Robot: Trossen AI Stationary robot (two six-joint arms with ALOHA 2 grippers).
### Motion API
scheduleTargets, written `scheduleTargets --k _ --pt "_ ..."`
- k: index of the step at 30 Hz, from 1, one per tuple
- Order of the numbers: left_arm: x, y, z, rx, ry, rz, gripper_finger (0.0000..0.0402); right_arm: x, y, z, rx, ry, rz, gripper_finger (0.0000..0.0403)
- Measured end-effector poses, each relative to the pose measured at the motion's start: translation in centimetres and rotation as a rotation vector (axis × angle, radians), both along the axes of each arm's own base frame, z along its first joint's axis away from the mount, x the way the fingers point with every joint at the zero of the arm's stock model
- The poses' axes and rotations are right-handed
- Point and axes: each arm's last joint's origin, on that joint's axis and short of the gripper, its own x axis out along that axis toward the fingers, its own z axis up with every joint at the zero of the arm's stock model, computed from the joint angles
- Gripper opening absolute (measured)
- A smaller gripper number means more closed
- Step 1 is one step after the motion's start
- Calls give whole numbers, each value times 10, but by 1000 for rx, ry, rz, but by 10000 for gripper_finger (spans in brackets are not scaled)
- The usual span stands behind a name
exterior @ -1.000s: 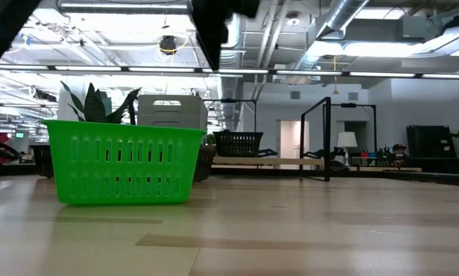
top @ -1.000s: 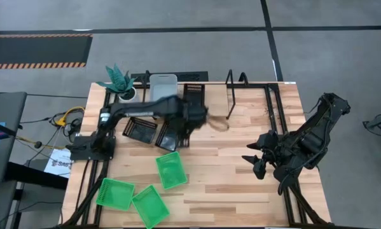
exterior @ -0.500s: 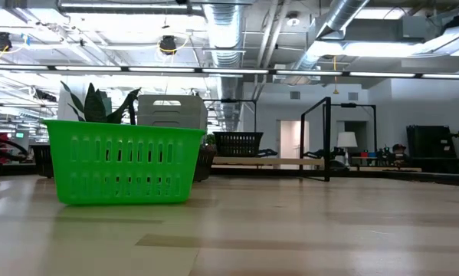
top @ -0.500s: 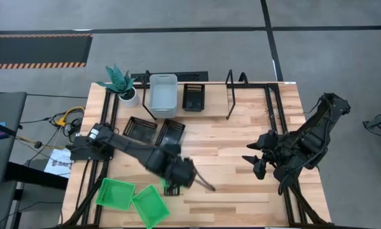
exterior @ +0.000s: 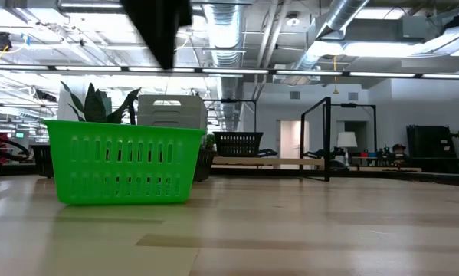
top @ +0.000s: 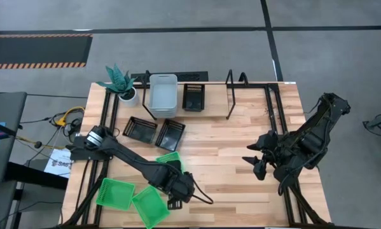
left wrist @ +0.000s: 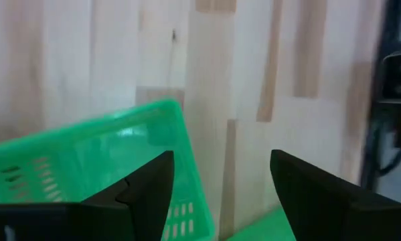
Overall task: Stack baskets on shelf by color
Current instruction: Put the top right green bin on the shelf
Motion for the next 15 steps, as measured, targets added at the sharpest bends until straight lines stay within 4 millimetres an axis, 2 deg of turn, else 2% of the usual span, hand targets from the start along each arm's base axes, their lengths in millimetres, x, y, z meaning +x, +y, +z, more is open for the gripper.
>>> scheduleTargets --k 8,12,15 --pt "-9 14 -57 36 70 72 233 0 0 0 2 0 1 264" --pt "-12 20 -71 -4 108 129 214 0 0 0 4 -2 1 264" --pt "-9 20 -70 -55 98 148 167 0 0 0 6 -2 0 264"
